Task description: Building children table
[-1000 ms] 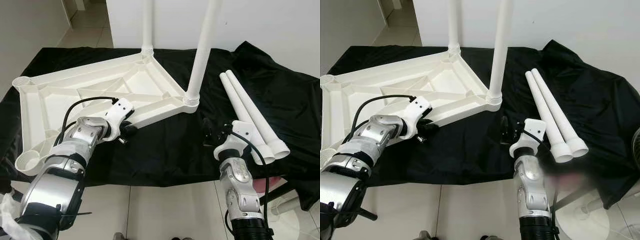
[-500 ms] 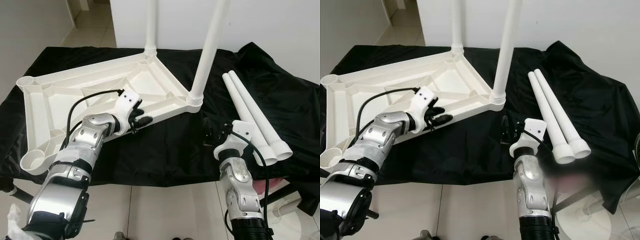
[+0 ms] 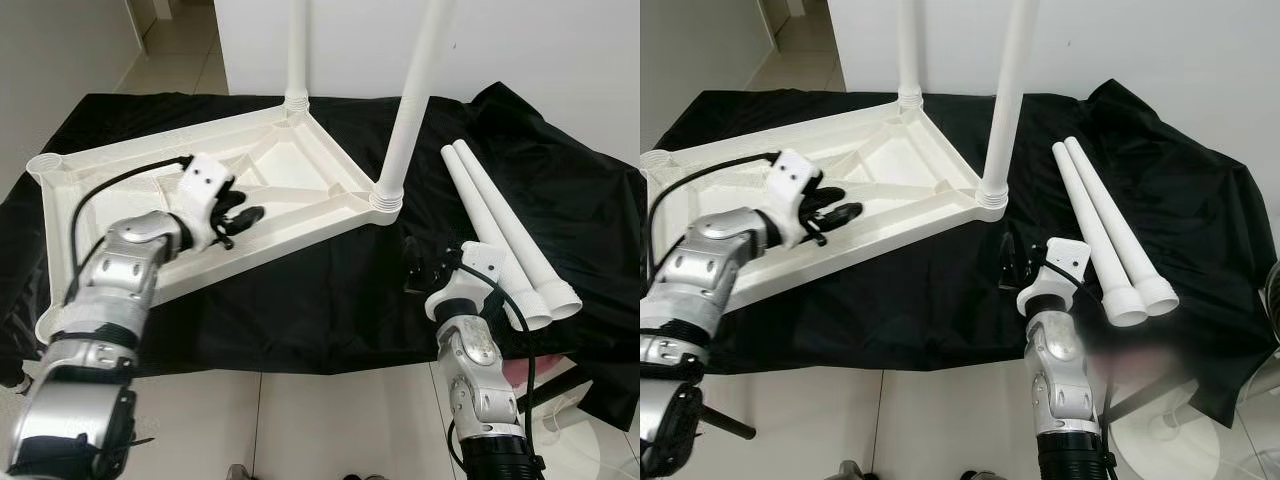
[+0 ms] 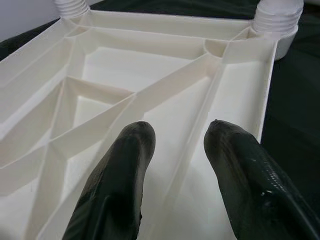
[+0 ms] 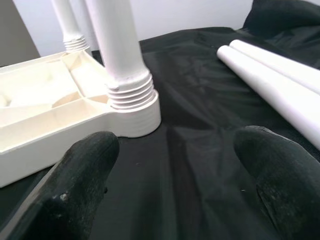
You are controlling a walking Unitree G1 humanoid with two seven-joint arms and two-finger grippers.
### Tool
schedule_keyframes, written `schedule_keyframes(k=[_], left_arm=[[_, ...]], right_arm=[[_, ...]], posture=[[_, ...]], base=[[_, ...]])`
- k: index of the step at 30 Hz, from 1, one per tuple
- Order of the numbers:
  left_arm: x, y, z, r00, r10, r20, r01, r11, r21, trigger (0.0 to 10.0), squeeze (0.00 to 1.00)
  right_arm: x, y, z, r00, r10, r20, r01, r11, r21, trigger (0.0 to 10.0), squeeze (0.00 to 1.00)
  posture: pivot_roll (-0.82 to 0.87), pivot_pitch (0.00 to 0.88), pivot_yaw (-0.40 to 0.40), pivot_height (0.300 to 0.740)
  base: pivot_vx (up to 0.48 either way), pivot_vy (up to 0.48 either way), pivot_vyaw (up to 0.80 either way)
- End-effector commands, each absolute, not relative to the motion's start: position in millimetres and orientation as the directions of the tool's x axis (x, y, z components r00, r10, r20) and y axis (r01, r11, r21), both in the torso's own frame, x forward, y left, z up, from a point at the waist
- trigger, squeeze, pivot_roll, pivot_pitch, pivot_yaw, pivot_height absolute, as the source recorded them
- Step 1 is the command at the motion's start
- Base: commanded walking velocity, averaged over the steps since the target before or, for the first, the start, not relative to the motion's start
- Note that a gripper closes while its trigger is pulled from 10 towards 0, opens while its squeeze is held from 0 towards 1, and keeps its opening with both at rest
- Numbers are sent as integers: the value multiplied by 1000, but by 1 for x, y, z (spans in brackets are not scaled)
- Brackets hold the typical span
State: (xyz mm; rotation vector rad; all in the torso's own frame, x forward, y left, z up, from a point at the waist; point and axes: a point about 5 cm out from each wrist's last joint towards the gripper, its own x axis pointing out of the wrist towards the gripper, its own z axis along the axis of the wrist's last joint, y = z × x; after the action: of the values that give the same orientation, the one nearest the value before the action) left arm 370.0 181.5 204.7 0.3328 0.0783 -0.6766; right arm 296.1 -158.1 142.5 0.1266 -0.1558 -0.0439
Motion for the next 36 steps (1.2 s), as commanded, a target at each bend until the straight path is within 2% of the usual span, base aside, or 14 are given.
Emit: schedule_keyframes(k=[1, 5, 12, 21, 28, 32, 33, 36], left_arm=[[373, 202, 201, 859, -476, -187, 512, 799, 317, 10000, 0], [374, 218, 198, 887, -412, -211, 460, 829, 317, 10000, 0], [369, 257, 179, 921, -218, -322, 345, 842, 415, 10000, 0], [364, 266, 162, 906, -142, -399, 349, 783, 514, 10000, 0], [361, 246, 145, 854, -242, -460, 465, 752, 468, 10000, 0], [350, 212, 129, 742, -425, -519, 643, 672, 368, 10000, 0], [350, 212, 129, 742, -425, -519, 643, 672, 368, 10000, 0], [342, 189, 123, 661, -530, -532, 731, 615, 295, 10000, 0]], right_arm=[[298, -156, 143, 987, -37, 155, 18, 992, 124, 10000, 0], [299, -156, 143, 987, -31, 156, 12, 993, 122, 10000, 0], [298, -156, 143, 988, -23, 156, 5, 993, 116, 10000, 0], [297, -155, 143, 988, -19, 153, 2, 993, 114, 10000, 0], [297, -156, 143, 988, -21, 152, 4, 994, 112, 10000, 0], [296, -158, 142, 988, -25, 151, 8, 994, 110, 10000, 0], [296, -158, 142, 988, -25, 151, 8, 994, 110, 10000, 0], [295, -157, 142, 988, -25, 150, 8, 994, 110, 10000, 0]], posture=[[-9, 72, 9, 740], [-7, 72, 7, 740], [-7, 78, 5, 740], [-12, 86, 4, 740], [-21, 89, 7, 740], [-24, 90, 12, 740], [-24, 90, 12, 740], [-24, 91, 14, 740]], base=[[0, 0, 0], [0, 0, 0], [0, 0, 0], [0, 0, 0], [0, 0, 0], [0, 0, 0], [0, 0, 0], [0, 0, 0]])
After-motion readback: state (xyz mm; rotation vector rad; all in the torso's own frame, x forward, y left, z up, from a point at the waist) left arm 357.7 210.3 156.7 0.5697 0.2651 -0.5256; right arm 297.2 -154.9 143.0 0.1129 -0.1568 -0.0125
